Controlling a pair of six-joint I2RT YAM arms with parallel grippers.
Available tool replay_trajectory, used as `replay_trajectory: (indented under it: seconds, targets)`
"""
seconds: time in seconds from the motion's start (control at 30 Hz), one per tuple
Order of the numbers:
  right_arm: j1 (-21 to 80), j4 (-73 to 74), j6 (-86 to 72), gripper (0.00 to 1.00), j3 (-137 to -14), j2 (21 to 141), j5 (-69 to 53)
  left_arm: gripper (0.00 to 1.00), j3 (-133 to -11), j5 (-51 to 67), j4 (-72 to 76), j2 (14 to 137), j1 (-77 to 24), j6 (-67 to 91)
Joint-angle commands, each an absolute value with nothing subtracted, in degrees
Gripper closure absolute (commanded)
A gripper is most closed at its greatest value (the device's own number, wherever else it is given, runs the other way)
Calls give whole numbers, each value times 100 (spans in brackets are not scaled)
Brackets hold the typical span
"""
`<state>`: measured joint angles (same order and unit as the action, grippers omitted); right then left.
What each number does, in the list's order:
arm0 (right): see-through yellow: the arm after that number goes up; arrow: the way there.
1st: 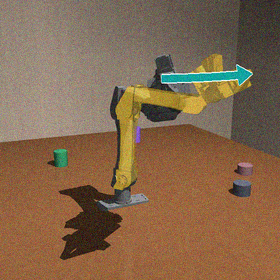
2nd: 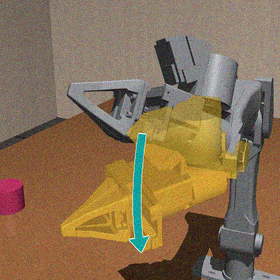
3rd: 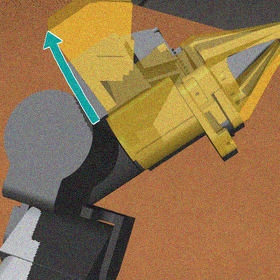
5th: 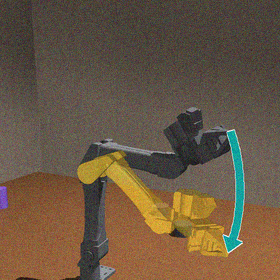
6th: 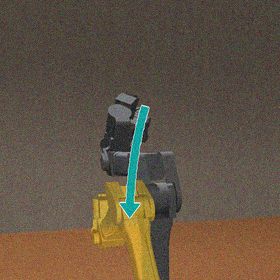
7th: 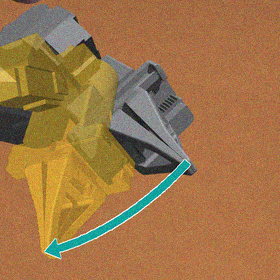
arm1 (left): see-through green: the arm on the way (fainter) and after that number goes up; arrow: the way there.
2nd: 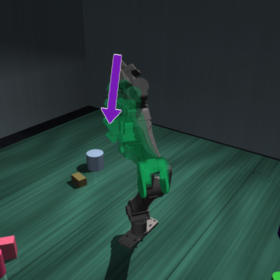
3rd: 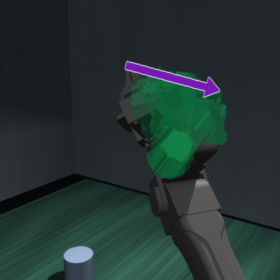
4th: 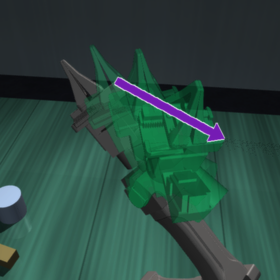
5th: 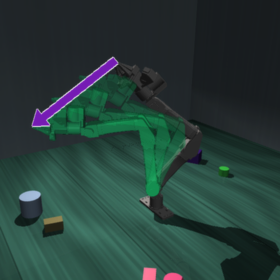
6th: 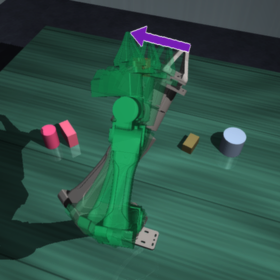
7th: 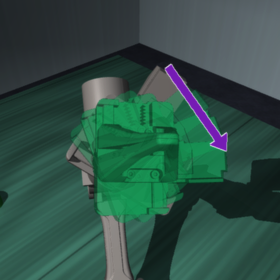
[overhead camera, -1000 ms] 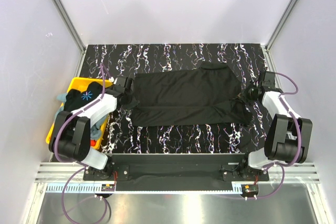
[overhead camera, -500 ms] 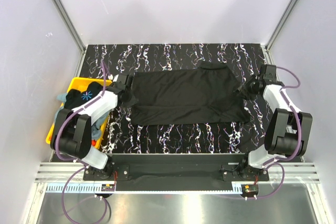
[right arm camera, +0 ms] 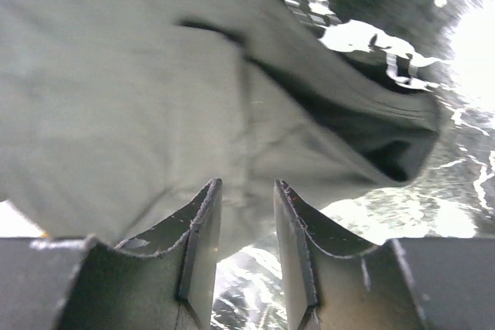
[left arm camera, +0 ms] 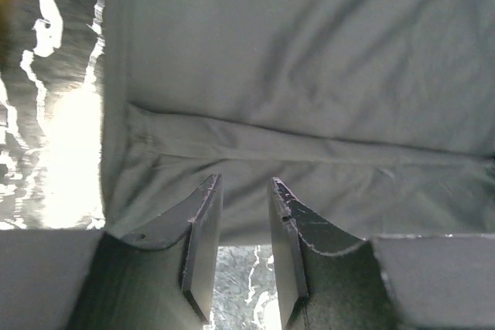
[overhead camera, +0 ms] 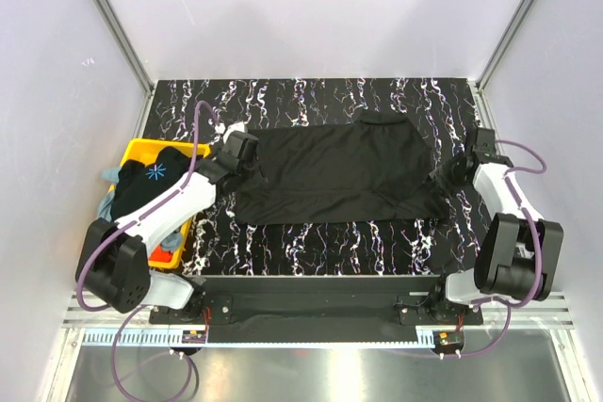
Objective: Fold and stack the t-shirts
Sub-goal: Fold the tshirt
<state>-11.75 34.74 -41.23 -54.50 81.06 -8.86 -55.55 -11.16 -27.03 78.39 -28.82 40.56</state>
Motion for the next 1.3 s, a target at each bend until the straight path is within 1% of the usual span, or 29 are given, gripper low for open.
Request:
replay_trajectory:
  seconds: [0.0,0.13,0.27,0.53,0.7,0.8,0.87,1.03,1.13,1.27]
  targets:
    - [-1195,3472,-4201,60,-5230,8384,-492,65,-5301,-870,-2470,7971,-2874,4175]
    - [-1195,3323,-4052,61,-5159,8849,-177,65,-5019,-1045,-2461,8305,-2883,4166]
    - [-1195,3147,-3824,62,-5386,9123,228,65,-4931,-1335,-2479,8700,-2883,4149]
    - [-1187,2690,-2910,59,-5678,9281,229,64,-4966,-1916,-2540,8956,-2874,4114]
    - [-1187,2566,-2838,59,-5757,9230,18,64,-5080,-1732,-2531,9062,-2874,4157]
    - [-1187,2619,-3171,58,-5713,8940,18,63,-5141,-1609,-2558,8799,-2874,4113]
    - [-1187,2602,-3313,57,-5695,8746,-254,62,-5176,-1416,-2558,8421,-2865,4034]
    - [-1143,2268,-3682,58,-5651,9034,-606,60,-5475,-722,-2558,7596,-2874,3701]
    - [-1090,2075,-3797,60,-5643,9254,-650,59,-5616,-362,-2558,7375,-2874,3464]
    - [-1072,1794,-3876,60,-5581,9457,-633,58,-5616,-176,-2575,6997,-2874,3331]
